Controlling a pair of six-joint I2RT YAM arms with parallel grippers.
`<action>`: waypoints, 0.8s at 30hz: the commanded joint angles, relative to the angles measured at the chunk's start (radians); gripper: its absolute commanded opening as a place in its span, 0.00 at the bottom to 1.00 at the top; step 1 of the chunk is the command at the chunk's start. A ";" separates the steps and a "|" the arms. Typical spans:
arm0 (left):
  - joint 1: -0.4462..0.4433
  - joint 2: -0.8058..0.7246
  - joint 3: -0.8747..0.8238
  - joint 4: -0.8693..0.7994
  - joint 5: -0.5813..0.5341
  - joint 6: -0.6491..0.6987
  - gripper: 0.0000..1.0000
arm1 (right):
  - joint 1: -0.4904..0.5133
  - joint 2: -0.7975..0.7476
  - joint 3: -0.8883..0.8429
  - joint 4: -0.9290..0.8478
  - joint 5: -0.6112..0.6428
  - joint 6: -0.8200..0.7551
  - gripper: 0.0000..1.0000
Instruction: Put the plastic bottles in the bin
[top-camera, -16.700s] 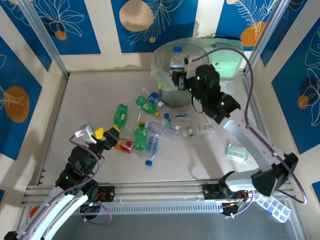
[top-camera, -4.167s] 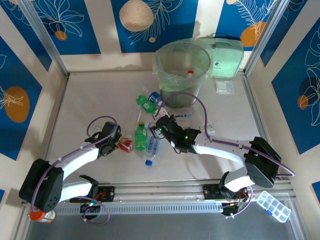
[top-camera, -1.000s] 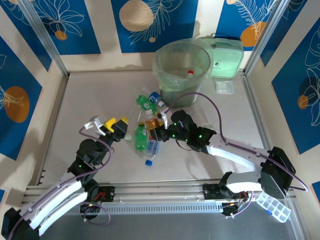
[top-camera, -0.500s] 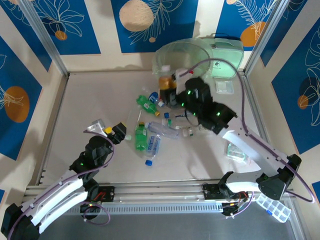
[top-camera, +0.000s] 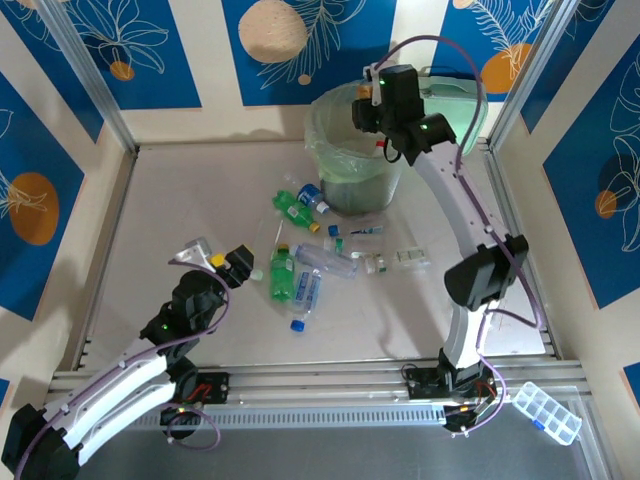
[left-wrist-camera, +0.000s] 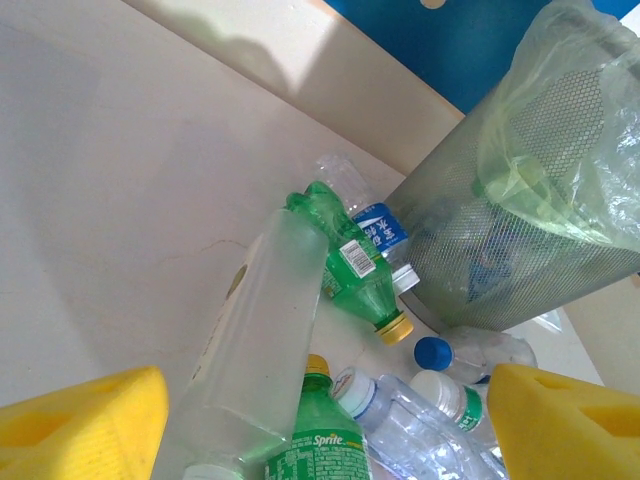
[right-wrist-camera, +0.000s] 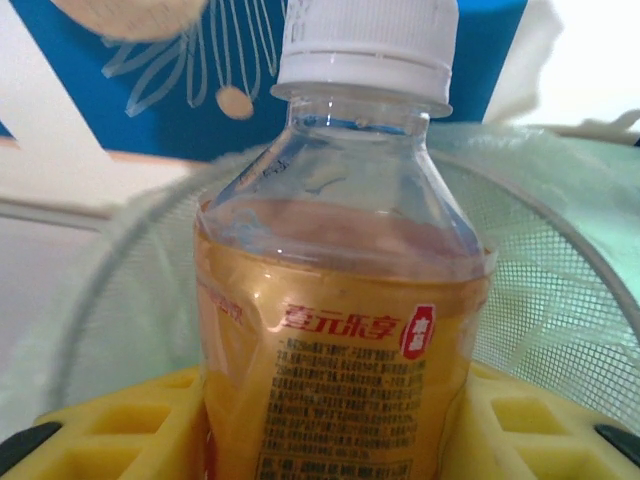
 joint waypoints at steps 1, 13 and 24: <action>-0.005 -0.010 0.030 0.019 -0.012 0.015 0.83 | -0.011 0.058 0.085 -0.095 0.047 -0.067 0.50; -0.004 -0.018 0.022 0.030 -0.010 0.017 0.82 | -0.008 0.265 0.101 -0.135 0.166 -0.255 0.54; -0.005 -0.032 0.025 0.015 -0.023 0.029 0.86 | -0.019 0.246 0.080 -0.134 0.167 -0.244 0.83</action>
